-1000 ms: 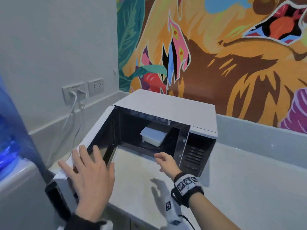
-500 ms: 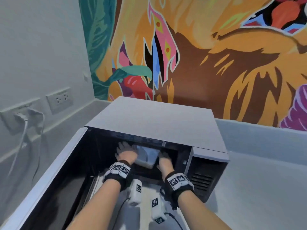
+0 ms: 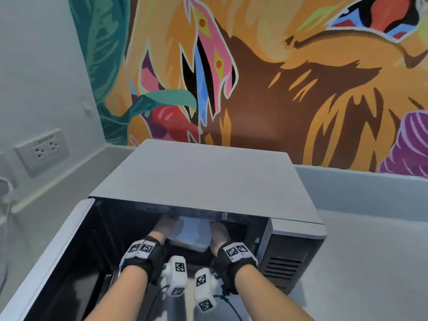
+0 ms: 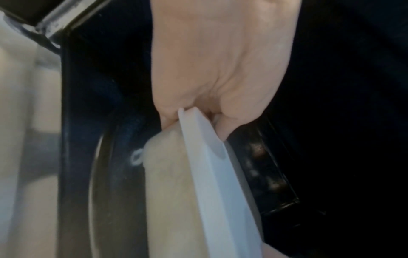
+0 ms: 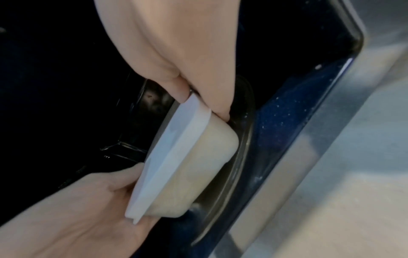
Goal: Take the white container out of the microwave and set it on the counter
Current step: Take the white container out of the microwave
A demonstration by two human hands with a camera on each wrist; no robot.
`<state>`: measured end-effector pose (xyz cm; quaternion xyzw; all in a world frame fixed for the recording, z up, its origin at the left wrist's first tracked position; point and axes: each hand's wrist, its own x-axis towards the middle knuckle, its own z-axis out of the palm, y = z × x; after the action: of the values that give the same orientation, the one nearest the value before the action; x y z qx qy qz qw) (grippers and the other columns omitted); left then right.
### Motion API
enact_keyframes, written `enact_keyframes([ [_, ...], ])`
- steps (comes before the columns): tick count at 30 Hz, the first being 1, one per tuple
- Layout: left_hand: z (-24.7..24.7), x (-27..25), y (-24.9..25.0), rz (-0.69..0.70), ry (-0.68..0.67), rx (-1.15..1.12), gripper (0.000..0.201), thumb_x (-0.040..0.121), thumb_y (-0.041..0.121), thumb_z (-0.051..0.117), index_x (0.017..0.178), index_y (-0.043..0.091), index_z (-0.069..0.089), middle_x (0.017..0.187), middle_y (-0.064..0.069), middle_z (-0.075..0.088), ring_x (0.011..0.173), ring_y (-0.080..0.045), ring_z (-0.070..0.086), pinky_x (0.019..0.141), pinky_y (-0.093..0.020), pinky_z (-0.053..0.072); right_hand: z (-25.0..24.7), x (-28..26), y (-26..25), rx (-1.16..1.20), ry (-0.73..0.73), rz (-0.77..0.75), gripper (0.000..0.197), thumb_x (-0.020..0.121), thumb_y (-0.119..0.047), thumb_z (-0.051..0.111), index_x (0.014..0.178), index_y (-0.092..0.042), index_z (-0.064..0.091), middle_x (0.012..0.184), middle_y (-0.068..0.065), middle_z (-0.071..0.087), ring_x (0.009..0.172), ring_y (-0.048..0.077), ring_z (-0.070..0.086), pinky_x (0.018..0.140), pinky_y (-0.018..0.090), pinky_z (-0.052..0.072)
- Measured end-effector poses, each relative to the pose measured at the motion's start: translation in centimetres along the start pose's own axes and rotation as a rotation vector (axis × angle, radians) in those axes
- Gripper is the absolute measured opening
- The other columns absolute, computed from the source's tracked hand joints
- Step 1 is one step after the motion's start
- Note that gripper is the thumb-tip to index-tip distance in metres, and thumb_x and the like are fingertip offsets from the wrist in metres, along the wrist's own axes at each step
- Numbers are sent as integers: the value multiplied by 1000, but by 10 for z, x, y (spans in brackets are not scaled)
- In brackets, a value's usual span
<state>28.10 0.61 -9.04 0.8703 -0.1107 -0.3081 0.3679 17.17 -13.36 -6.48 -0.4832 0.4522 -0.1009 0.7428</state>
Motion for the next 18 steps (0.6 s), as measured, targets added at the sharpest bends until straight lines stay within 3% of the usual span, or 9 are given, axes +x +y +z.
enact_keyframes([
  [1, 0, -13, 13, -16, 33, -84, 43, 103, 9, 47, 145, -1, 47, 144, -27, 55, 126, -40, 59, 94, -35, 51, -2, 0, 4, -2, -6, 10, 37, 96, -7, 37, 63, -8, 53, 68, 7, 54, 59, 18, 48, 53, 25, 36],
  [3, 4, -27, 25, 22, 175, -219, 40, 103, 1, 43, 141, -11, 47, 146, -31, 51, 128, -37, 55, 91, -24, 49, 1, -5, 15, 40, -27, 43, 27, 97, -11, 40, 79, -3, 59, 77, 11, 55, 68, 22, 51, 56, 27, 38],
  [5, 6, -50, 27, 34, 257, -326, 40, 103, 3, 44, 141, -7, 48, 143, -29, 54, 126, -36, 56, 98, -28, 50, 2, -17, 26, 93, -66, 15, 23, 96, -9, 40, 105, -2, 60, 91, 13, 58, 75, 25, 54, 59, 29, 44],
  [6, 8, -62, 24, 20, 281, -331, 38, 103, 5, 43, 139, -5, 51, 140, -29, 56, 126, -40, 56, 105, -37, 47, 0, -25, 30, 86, -105, 4, 24, 95, -6, 40, 112, -3, 57, 97, 13, 62, 75, 26, 58, 59, 29, 47],
  [8, 14, -91, 9, 16, 336, -342, 35, 102, 10, 39, 131, -2, 55, 132, -29, 61, 121, -44, 57, 107, -49, 45, -7, -48, 41, 44, -182, -26, 29, 93, -3, 38, 119, -6, 52, 112, 14, 65, 83, 25, 64, 61, 28, 53],
  [11, 36, -141, -15, -6, 449, -330, 43, 98, 18, 33, 133, 8, 55, 129, -24, 64, 117, -44, 58, 104, -49, 44, -29, -82, 68, -101, -316, -91, 38, 90, -4, 36, 124, -17, 47, 117, 5, 65, 95, 17, 66, 79, 30, 58],
  [13, 57, -184, -29, -45, 478, -322, 43, 97, 18, 33, 133, 13, 56, 129, -21, 65, 115, -43, 57, 101, -48, 43, -50, -99, 94, -165, -376, -105, 45, 87, -8, 41, 129, -24, 49, 120, -1, 68, 104, 17, 68, 91, 38, 57],
  [15, 80, -220, -44, -92, 454, -366, 40, 100, 15, 34, 134, 19, 55, 132, -19, 64, 115, -42, 56, 100, -47, 42, -71, -114, 119, -183, -444, -123, 48, 86, -11, 44, 129, -29, 51, 122, -4, 68, 110, 19, 66, 96, 43, 54],
  [18, 122, -259, -63, -171, 462, -437, 41, 103, 17, 33, 140, 21, 51, 140, -21, 58, 123, -43, 53, 107, -47, 37, -111, -145, 150, -169, -486, -100, 52, 85, -10, 45, 131, -33, 49, 123, -4, 69, 110, 18, 67, 95, 43, 55],
])
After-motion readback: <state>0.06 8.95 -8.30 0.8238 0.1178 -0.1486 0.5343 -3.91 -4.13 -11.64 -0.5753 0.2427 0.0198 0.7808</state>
